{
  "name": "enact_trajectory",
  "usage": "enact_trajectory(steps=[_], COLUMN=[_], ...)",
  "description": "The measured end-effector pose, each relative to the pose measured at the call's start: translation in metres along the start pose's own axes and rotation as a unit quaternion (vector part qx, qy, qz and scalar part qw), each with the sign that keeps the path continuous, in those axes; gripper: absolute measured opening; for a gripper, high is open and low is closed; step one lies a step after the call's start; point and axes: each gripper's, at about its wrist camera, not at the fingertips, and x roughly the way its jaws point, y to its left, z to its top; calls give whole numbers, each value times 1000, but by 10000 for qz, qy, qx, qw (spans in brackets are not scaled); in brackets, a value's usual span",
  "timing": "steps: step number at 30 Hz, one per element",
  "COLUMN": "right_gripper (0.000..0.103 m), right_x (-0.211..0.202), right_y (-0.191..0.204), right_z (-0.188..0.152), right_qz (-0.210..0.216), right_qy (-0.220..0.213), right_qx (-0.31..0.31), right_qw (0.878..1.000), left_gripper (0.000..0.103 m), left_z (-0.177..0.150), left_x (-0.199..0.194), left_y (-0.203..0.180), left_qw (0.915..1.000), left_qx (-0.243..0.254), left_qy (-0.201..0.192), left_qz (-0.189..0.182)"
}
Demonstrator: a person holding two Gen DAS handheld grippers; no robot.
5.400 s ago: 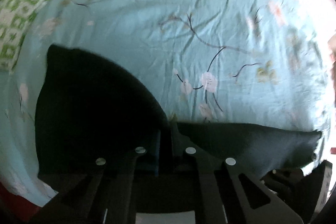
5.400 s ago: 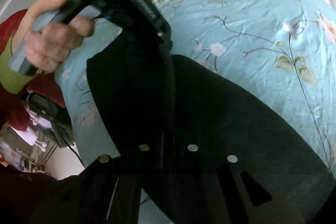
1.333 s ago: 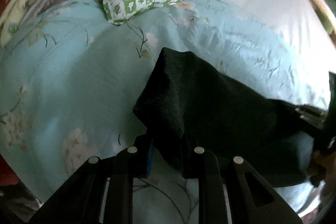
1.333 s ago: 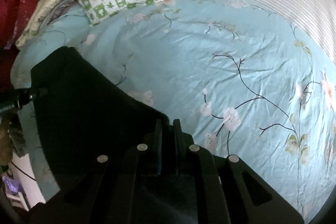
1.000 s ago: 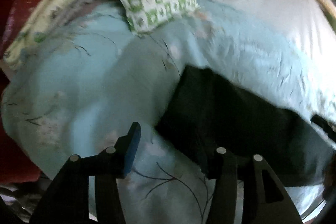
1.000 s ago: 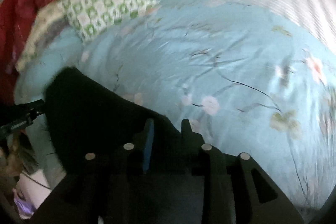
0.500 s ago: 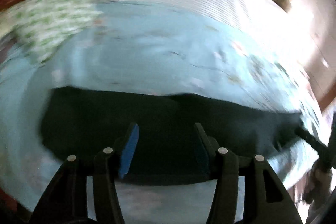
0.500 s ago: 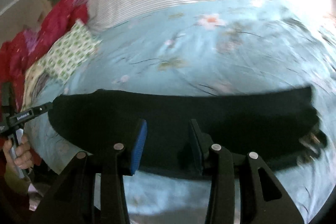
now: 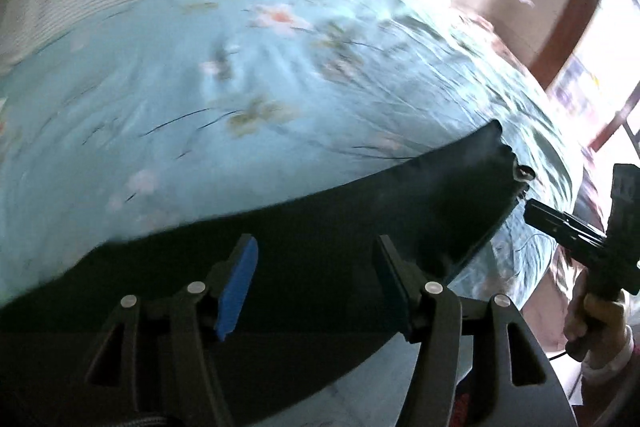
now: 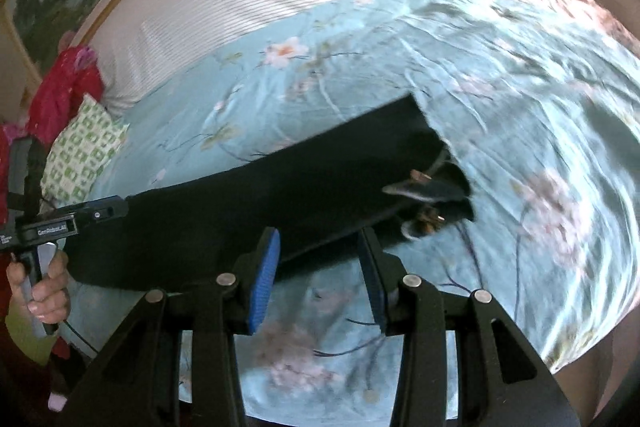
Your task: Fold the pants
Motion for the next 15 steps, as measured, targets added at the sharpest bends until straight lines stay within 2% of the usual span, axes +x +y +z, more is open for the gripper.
enact_trajectory(steps=[7,15], right_gripper=[42,41], right_x=[11,20], right_y=[-20,-42], right_z=[5,10], right_qz=[40,126], right_qy=[-50,-99], right_qx=[368,853], right_qw=[9993,9962], left_gripper=[61,60], left_z=[48,83], left_x=[50,116], left_y=[-43,-84], left_qw=[9967,9848], left_qx=[589,1236], left_qy=[391,1015], left_qz=[-407,-685])
